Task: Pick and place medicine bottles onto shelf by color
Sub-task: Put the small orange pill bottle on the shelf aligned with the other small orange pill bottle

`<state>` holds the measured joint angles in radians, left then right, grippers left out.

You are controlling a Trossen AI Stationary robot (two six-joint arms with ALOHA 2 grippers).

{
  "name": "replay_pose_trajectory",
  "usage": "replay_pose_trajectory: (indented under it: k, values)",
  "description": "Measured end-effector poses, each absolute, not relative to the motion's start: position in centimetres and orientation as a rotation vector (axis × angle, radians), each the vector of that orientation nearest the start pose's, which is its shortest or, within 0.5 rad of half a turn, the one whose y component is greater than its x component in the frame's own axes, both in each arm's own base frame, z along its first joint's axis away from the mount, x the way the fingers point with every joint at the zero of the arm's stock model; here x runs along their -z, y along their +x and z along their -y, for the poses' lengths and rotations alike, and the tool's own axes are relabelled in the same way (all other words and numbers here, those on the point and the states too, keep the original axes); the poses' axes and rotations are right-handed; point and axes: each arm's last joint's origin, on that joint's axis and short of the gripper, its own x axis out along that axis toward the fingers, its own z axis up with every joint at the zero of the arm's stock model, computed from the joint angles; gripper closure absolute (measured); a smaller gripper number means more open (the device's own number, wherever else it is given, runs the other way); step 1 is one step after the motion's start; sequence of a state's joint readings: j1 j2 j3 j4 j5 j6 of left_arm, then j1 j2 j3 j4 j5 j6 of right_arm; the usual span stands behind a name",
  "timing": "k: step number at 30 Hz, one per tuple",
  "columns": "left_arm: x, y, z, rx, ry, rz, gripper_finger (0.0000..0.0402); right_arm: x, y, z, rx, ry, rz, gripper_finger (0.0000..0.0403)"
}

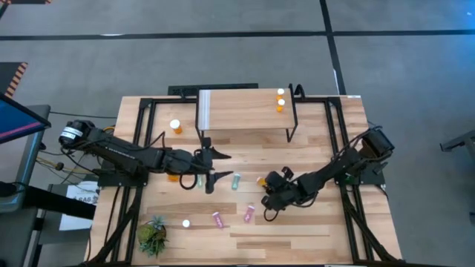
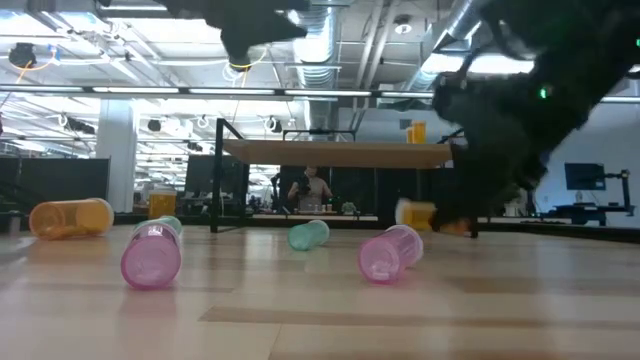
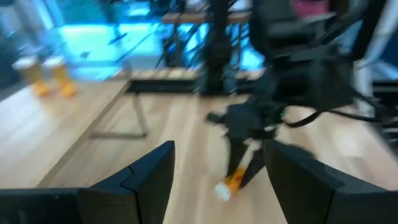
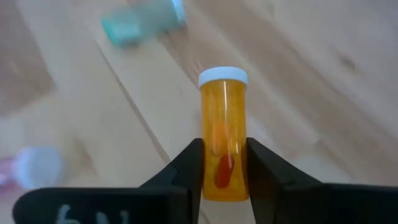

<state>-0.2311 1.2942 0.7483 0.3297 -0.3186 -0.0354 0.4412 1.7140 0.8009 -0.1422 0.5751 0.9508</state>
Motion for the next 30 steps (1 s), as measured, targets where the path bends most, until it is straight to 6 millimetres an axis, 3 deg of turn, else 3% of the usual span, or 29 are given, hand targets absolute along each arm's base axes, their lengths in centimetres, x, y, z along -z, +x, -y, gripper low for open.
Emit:
replay_pose_trajectory:
  k: [16,21,30]
  values:
    - [-27.8,27.3,8.0,0.128,0.078,-0.026,0.0168,-23.2,25.7,-12.8,0.434,0.225,-0.285,0.0289]
    - [-27.8,27.4,7.9,0.128,0.051,-0.028,0.0168,-24.6,26.3,-13.6,0.375,0.187,-0.171,0.0289]
    - [-25.4,30.3,7.7,0.097,0.027,0.030,0.0168,-26.0,27.9,-13.4,0.355,0.095,-0.001,0.0289]
